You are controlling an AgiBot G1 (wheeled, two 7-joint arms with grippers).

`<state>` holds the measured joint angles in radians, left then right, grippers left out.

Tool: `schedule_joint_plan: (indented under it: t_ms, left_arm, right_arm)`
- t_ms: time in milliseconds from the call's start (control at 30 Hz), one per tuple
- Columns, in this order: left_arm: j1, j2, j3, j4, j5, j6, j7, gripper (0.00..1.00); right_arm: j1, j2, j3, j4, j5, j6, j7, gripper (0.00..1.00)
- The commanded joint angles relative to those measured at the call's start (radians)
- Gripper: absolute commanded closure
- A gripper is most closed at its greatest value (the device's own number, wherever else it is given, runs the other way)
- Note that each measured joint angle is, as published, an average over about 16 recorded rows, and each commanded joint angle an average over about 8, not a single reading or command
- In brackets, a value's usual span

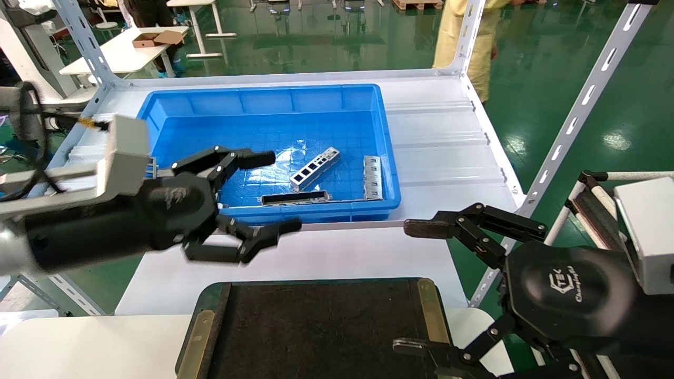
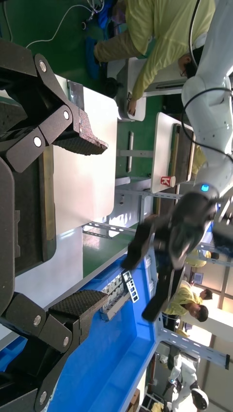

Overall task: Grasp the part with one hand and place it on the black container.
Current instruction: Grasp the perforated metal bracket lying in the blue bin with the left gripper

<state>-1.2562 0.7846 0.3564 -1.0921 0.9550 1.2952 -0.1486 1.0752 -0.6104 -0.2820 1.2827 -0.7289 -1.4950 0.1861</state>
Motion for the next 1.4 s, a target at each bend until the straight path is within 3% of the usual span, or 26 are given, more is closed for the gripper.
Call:
schedule_joint_plan:
  t_ms: [33,500,1033,1067,1133,1300,1333,1400]
  left_arm:
    - [-0.027,0.025,0.012,0.042,0.031,-0.017,0.013,0.0]
    - [-0.213,0.246,0.085,0.433,0.191,-0.14,0.173,0.0]
    - [-0.387,0.525,0.144,0.902,0.322,-0.401,0.4,0.0]
    - [-0.394,0.536,0.145,0.919,0.323,-0.413,0.406,0.0]
    - [-0.404,0.553,0.146,0.946,0.325,-0.435,0.414,0.11]
    - [-0.412,0.573,0.153,0.976,0.32,-0.473,0.412,0.74]
    - [-0.41,0.574,0.156,0.977,0.319,-0.478,0.408,0.86]
    - [-0.406,0.576,0.161,0.978,0.316,-0.488,0.4,1.0]
  right_arm:
    - [0.0,0.0,0.0,0.0,0.0,0.0,0.0,0.0]
    - [0.0,0.0,-0.001,0.0,0.001,0.001,-0.001,0.0]
    - [0.001,0.001,-0.002,0.0,0.002,0.001,-0.001,0.0]
    - [0.001,0.001,-0.002,0.0,0.002,0.001,-0.001,0.05]
    - [0.001,0.001,-0.003,0.0,0.002,0.001,-0.001,0.3]
    - [0.001,0.001,-0.003,0.0,0.002,0.001,-0.001,0.93]
    - [0.001,0.001,-0.003,0.0,0.002,0.001,-0.001,1.0]
    - [0.001,0.001,-0.003,0.0,0.002,0.001,-0.002,1.0]
